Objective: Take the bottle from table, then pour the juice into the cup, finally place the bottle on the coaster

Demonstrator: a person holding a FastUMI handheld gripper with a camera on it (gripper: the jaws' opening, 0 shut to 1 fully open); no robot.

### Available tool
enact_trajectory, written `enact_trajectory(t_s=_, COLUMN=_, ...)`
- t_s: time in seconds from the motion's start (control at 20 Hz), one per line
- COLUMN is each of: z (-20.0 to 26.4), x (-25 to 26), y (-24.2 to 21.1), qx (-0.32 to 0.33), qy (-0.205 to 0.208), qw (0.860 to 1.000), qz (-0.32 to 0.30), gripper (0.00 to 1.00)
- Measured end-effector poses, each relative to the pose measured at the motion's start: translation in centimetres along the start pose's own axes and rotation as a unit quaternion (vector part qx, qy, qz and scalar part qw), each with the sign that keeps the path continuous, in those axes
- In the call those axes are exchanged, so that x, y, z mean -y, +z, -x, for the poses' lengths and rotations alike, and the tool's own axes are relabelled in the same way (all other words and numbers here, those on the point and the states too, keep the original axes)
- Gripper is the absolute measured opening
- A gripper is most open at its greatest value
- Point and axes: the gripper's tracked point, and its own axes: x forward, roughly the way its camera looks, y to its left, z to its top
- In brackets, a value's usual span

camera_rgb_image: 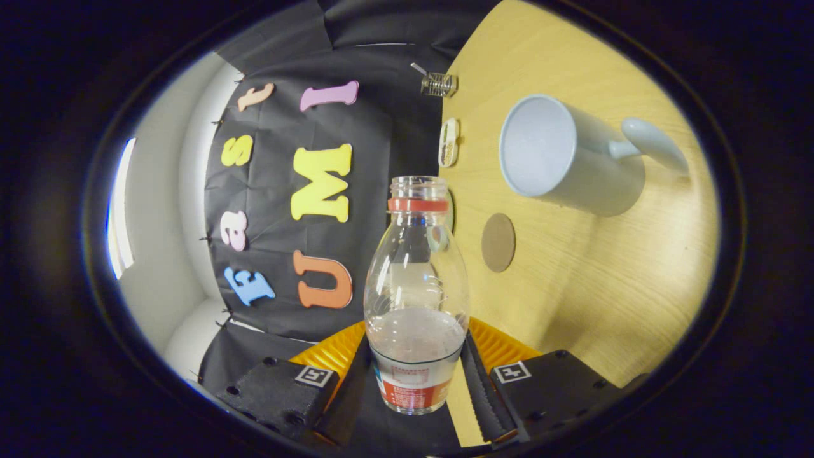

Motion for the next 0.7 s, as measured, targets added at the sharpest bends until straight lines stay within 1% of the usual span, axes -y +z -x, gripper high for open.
enact_trajectory(t_s=0.15, z=0.2, x=-1.0, y=-0.1, qx=-0.002, qy=0.014, qw=0.999, qz=-0.032, gripper=0.77)
enact_trajectory(t_s=0.45, z=0.2, x=-2.7, y=0.7, qx=-0.001, qy=0.024, qw=0.997, qz=-0.074, gripper=0.77)
enact_trajectory(t_s=0.7, z=0.4, x=-3.1, y=2.5, qx=0.011, qy=0.032, qw=0.995, qz=-0.092, gripper=0.76)
